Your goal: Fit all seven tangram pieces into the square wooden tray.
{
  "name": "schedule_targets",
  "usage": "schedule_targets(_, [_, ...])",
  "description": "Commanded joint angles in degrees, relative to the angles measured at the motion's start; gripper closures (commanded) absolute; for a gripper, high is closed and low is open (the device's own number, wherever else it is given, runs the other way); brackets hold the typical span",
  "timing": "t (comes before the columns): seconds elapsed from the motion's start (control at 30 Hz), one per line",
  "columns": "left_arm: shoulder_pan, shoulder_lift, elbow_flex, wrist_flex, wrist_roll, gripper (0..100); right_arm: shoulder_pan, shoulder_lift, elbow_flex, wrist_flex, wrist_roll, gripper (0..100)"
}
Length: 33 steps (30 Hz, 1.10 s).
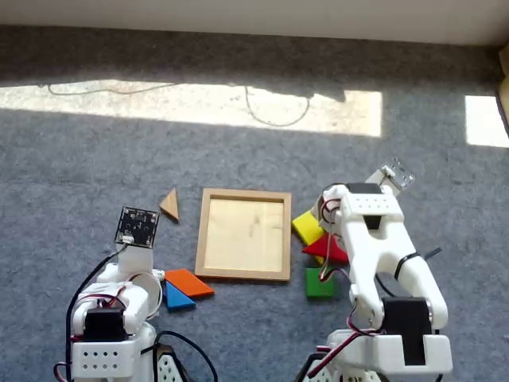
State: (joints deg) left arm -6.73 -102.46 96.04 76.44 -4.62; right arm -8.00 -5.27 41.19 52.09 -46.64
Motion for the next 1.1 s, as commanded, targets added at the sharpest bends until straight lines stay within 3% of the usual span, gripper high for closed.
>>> schedule_targets(0.0, [-0.5, -1.9, 1.1, 0.4, 0.5, 99, -0.9, 1.4, -1.8, -1.3, -0.5, 60.8])
schedule_targets(0.5, [-0.5, -1.9, 1.1, 0.4, 0.5, 99, -2.6, 1.4, -1.3, -0.9, -0.5, 61.5])
schedule_targets(0.73, [-0.5, -1.9, 1.1, 0.4, 0.5, 99, -2.6, 1.4, -1.7, 3.2, -0.5, 78.4])
schedule_targets(1.07, [-0.5, -1.9, 1.1, 0.4, 0.5, 99, -2.6, 1.2, -3.0, 7.6, -0.4, 78.5])
